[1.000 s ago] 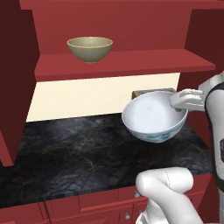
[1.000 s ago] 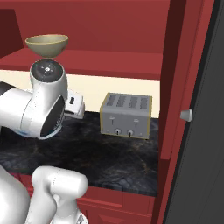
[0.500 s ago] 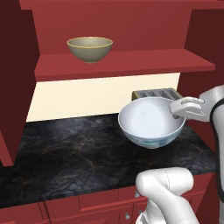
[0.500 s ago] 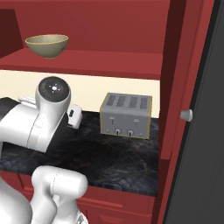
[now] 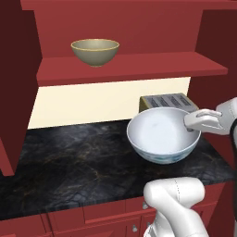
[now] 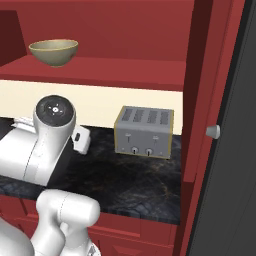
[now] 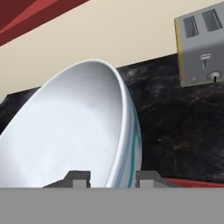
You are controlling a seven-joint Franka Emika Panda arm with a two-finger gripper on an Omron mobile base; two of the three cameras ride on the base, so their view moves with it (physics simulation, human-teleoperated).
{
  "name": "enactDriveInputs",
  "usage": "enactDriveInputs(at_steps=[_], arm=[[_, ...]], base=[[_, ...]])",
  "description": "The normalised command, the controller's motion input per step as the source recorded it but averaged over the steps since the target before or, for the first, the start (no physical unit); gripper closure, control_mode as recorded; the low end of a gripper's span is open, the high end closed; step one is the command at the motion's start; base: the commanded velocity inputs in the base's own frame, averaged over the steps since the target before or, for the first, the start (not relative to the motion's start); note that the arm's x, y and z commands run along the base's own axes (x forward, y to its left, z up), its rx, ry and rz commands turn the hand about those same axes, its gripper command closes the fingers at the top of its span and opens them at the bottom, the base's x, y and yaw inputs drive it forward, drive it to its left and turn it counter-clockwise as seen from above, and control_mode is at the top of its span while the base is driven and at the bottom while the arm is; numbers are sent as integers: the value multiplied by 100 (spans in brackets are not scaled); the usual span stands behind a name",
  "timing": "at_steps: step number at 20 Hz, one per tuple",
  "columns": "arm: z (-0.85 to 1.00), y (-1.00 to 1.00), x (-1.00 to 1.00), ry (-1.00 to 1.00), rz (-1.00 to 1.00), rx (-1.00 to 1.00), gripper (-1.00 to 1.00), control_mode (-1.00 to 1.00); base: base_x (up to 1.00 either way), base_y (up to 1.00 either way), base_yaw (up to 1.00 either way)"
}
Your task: Move the bowls from the cabinet to the plates on the dining table.
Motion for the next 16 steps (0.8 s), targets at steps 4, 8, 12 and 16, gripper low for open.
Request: enactDriveInputs(at_steps=[4,8,12,16], arm=[[-1,0,-14,0,0,0,100,-100],[0,0,0,0,0,0,100,-100],[0,0,0,0,0,0,100,-100],[0,0,0,0,0,0,100,-100]], base=[[0,0,0],[0,0,0],[0,0,0],[0,0,0]])
